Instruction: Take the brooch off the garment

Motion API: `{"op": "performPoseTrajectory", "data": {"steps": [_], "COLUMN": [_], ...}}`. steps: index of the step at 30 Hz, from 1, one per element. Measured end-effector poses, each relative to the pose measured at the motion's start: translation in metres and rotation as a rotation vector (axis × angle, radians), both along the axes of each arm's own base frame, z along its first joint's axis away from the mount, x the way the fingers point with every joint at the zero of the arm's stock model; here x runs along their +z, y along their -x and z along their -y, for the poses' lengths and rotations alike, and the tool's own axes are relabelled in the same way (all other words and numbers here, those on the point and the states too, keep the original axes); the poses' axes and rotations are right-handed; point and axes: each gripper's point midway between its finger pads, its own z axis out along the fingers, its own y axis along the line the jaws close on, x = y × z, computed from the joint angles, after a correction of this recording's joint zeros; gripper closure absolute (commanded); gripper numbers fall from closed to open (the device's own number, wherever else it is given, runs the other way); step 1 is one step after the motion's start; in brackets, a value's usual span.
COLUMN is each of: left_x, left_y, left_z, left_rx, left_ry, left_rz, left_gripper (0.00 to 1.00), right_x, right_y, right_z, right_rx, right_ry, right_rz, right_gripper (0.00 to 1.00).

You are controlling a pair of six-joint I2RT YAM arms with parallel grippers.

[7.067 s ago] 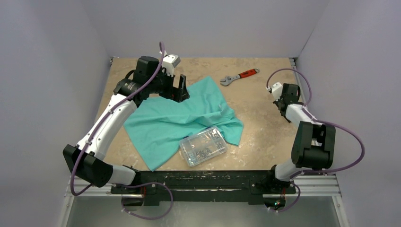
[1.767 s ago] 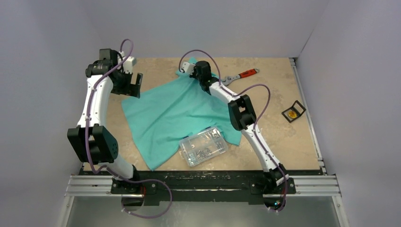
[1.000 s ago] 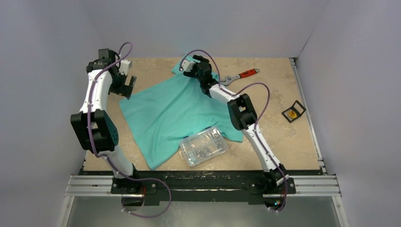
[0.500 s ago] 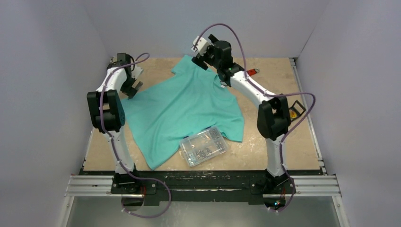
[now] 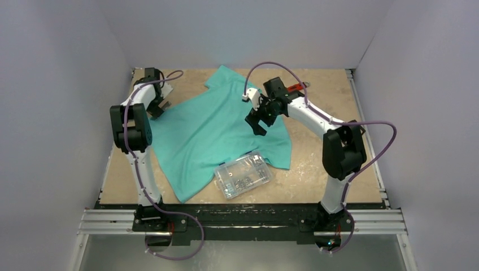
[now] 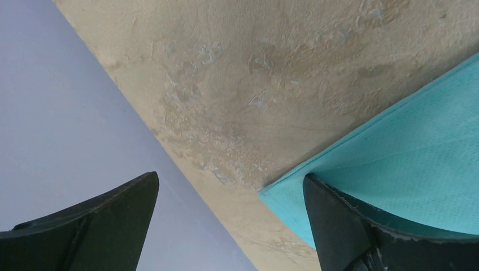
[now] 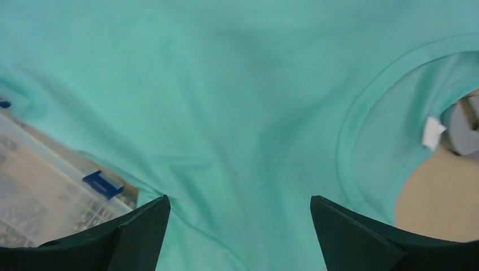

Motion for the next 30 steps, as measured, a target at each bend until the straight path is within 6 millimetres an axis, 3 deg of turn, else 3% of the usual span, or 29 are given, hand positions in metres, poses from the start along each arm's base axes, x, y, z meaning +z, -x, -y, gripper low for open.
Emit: {"op": "performPoseTrajectory", "data": {"steps": [5, 14, 22, 30], "left_x": [0.001, 0.003, 0.004, 0.004], "left_y": [-0.004, -0.008, -0.014, -0.014], "left_z": [-0.006, -0.028, -0.036, -0.037], "left_rx": [-0.024, -0.024, -0.013, 0.001], "left_ry": [-0.035, -0.103, -0.116, -0.117], "left_rz": [0.003, 0.011, 0.008, 0.008], "left_gripper": [0.00, 0.00, 0.00, 0.00], "right_x": [-0.017, -0.050, -0.090, -0.091], "right_y": [0.034, 0.060, 0.042, 0.014], "right_z": [0.012, 0.046, 0.079, 0.086], "right_rx": [0.013, -0.015, -0.050, -0.046], "right_ry": [0.039, 0.140, 0.276, 0.307], "right_rz": [-0.132, -0.232, -0.240, -0.186], "right_gripper": [0.01, 0.04, 0.04, 0.04]}}
